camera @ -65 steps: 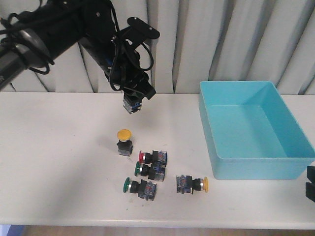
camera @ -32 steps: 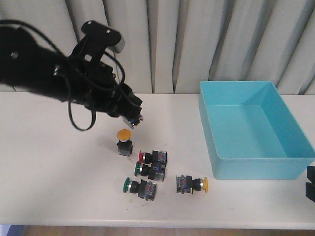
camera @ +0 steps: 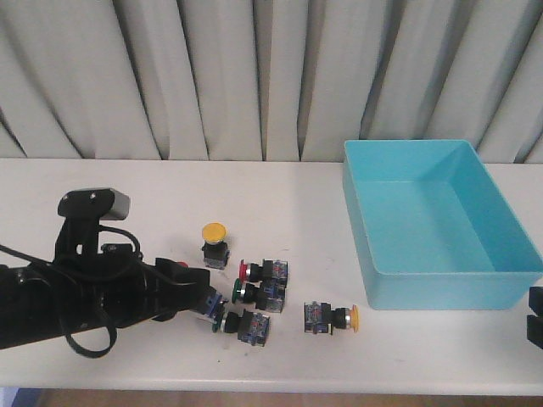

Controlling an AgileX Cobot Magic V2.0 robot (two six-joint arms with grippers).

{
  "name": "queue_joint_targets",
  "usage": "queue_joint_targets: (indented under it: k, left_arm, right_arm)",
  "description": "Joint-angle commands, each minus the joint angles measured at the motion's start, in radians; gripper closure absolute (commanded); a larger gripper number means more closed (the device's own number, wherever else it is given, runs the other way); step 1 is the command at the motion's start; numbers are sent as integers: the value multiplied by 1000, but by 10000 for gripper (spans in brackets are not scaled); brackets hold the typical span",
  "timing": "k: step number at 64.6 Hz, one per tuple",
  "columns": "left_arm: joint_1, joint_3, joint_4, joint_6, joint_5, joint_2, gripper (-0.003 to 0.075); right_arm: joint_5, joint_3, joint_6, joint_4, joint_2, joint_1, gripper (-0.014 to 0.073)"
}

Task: Pick red and yellow buttons and place in box
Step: 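Lift the red button with the left gripper and bring it toward the robot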

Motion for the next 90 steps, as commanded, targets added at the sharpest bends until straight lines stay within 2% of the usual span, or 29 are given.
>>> queue_joint_targets:
  k: [1, 7, 14, 39, 50, 56, 64, 77, 90]
  left_arm:
    - [-1, 0, -152, 63, 7, -29, 532]
    - [-1, 2, -158, 56, -2, -29, 532]
    - [-1, 2, -31, -45, -59, -29, 532]
    - [-1, 2, 792, -1090, -193, -30, 532]
    - [-33, 2, 1074, -1378, -312, -30, 532]
    - [-53, 2, 1162, -1455, -382, -30, 532]
    - [-66, 2, 1181, -1434, -443, -30, 532]
    - [-66, 2, 1278, -1419, -449, -27, 532]
    - [-66, 2, 1278, -1415, -446, -27, 532]
  right_arm:
    - [-51, -34, -6, -6, 2, -6, 116]
    - [-51, -34, -6, -6, 2, -6, 116]
    - [-51, -34, -6, -6, 2, -6, 116]
    - [-51, -34, -6, -6, 2, -6, 116]
    - [-51, -34, -6, -6, 2, -6, 116]
    - [-51, -34, -6, -6, 2, -6, 116]
    - [-51, -34, -6, -6, 2, -6, 116]
    - [-51, -34, -6, -6, 2, -6, 116]
    - [-51, -34, -6, -6, 2, -6, 116]
